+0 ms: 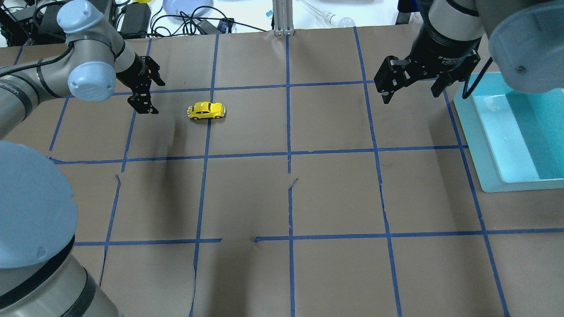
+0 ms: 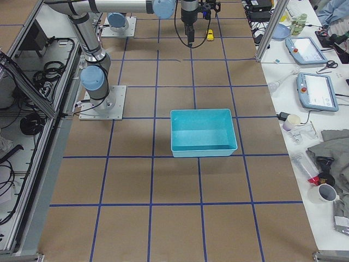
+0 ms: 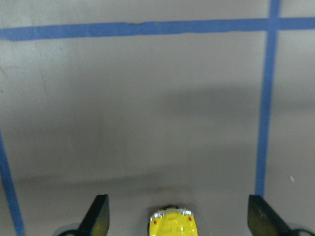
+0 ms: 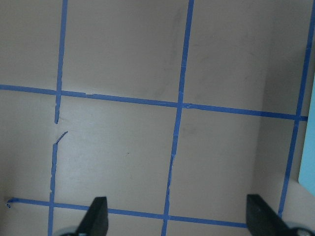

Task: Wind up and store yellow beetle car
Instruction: 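Raise the left gripper away from the car as it rolls forward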

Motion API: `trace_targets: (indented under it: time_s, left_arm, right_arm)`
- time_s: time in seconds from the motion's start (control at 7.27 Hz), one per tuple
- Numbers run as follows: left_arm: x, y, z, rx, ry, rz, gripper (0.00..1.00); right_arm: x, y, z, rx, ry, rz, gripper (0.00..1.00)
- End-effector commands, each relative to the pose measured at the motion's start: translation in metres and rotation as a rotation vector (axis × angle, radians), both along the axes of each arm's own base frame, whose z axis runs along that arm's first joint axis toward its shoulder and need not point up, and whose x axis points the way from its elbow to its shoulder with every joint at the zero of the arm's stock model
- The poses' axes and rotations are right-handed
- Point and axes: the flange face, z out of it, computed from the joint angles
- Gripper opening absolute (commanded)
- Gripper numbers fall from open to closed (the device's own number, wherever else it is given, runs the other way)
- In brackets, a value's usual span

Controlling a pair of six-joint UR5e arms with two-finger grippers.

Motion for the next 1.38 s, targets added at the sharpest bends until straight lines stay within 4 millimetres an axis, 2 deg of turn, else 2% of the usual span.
trace_targets:
  time_s: [0.0, 0.14, 0.41, 0.55, 0.83, 0.96, 1.24]
  left_arm:
    - [-0.004, 0.028, 0.073, -0.007, -0.088, -0.351, 1.00]
    - [-0.007, 0.043, 0.115, -0.004, -0.106, -0.564, 1.00]
    - [-0.014, 0.069, 0.172, 0.031, -0.108, -0.872, 1.00]
    - [-0.029, 0.077, 0.174, 0.092, -0.160, -0.948, 1.00]
    - [-0.098, 0.091, 0.181, 0.133, -0.279, -1.078, 1.00]
    - [-0.111, 0.095, 0.179, 0.146, -0.298, -1.104, 1.00]
    - [-0.149, 0.113, 0.188, 0.128, -0.298, -1.169, 1.00]
  right_arm:
    - [0.000, 0.000, 0.000, 0.001, 0.000, 0.000, 1.00]
    - [0.001, 0.001, 0.001, -0.001, 0.000, 0.001, 1.00]
    - [0.001, 0.000, 0.000, 0.001, 0.000, 0.001, 1.00]
    - [0.001, 0.000, 0.000, -0.001, 0.000, 0.001, 1.00]
    - [0.000, 0.000, 0.000, -0.001, 0.000, 0.000, 1.00]
    - [0.001, -0.001, -0.001, 0.002, 0.000, 0.001, 1.00]
    - [0.001, -0.002, -0.001, 0.003, 0.000, -0.006, 1.00]
